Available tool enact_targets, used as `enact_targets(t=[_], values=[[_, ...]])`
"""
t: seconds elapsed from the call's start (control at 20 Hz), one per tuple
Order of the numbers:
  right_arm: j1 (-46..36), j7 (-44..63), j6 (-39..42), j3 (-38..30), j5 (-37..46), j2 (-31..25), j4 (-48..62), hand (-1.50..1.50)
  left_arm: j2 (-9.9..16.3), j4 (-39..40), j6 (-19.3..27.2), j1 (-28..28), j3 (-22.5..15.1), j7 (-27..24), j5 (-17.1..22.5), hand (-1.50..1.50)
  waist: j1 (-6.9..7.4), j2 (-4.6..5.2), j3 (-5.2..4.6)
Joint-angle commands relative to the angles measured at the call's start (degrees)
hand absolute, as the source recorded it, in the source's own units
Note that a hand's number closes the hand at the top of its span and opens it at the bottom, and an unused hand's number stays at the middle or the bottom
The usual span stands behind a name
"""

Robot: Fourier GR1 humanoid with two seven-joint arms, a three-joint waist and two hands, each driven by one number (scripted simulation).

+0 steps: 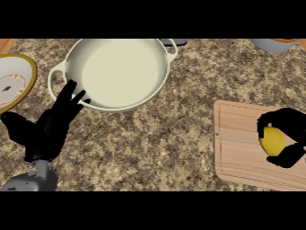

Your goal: Pick the lemon from the cutting board and place it in the pot

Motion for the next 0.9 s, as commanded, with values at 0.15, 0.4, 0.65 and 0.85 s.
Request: enact_targets(t=[0.15, 0.4, 0.65, 0.85], values=[[-3.4, 20.6, 6.7, 2.2, 1.1, 14.2, -9.8, 1.50, 0.8, -1.0, -1.7, 0.9, 1.0, -0.8, 0.7, 0.00, -0.09, -0.23, -0.10], [-12.3, 44.1, 3.2, 5.3, 0.6, 30.1, -8.0, 1.50, -0.7, -0.3, -0.7, 0.5, -0.2, 0.1, 0.3, 0.00, 1.23, -0.14, -0.09], [-20.2, 55.8, -4.1, 9.7, 0.8, 30.5, -6.6, 1.50, -0.6, -0.8, 0.0, -1.3, 0.4, 1.6, -0.2, 0.00, 0.94, 0.05, -0.01], [-20.0, 57.3, -2.3, 7.3, 4.3, 29.5, -18.6, 1.50, -1.1, 1.3, 0.2, -0.4, 1.0, -1.4, -0.6, 0.00, -0.52, -0.17, -0.03]])
